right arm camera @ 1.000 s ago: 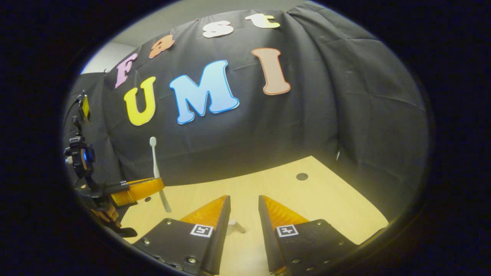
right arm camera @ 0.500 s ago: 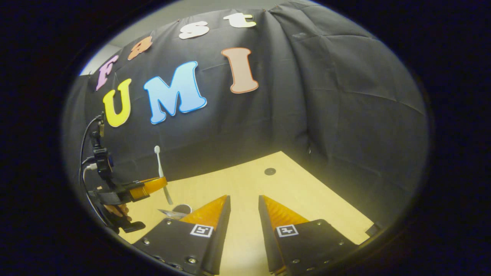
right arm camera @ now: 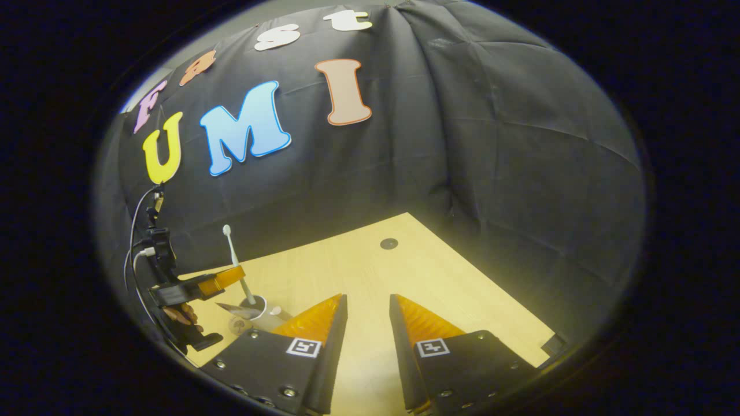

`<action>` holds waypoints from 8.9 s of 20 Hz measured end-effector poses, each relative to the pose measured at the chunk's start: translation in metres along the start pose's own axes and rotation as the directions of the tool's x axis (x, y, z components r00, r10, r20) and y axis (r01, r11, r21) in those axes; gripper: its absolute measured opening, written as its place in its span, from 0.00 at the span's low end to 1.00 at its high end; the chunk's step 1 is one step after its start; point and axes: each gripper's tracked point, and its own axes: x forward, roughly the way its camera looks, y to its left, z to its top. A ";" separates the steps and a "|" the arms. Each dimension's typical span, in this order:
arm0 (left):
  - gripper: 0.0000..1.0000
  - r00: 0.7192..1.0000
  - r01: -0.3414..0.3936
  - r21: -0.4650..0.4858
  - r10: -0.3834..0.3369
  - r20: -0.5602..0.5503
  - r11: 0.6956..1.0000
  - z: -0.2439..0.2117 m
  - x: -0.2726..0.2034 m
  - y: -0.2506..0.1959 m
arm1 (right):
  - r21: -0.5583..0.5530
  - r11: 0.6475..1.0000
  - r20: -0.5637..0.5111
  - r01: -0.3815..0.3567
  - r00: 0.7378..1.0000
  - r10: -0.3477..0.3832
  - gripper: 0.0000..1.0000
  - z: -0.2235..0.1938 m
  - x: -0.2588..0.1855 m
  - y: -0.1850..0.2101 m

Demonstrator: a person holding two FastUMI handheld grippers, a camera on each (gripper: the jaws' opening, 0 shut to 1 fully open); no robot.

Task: Put the toothbrush and toothpaste on the desktop into the cup, then pick up the cup and place it on the coaster on the desktop.

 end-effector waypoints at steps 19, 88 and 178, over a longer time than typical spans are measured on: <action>0.89 1.000 -0.026 -0.037 0.026 -0.015 0.999 -0.013 -0.006 0.004 | -0.016 1.000 -0.057 -0.025 0.998 0.024 0.45 -0.008 0.017 0.010; 0.97 0.852 -0.464 -0.228 0.502 0.151 0.856 -0.070 -0.413 0.084 | -0.622 0.265 -0.732 -0.737 0.667 0.138 0.69 -0.118 0.150 0.188; 0.97 0.883 -0.412 -0.195 0.443 0.156 0.890 -0.052 -0.398 0.081 | -0.600 0.513 -0.429 -0.613 0.789 0.440 0.40 0.000 0.019 0.246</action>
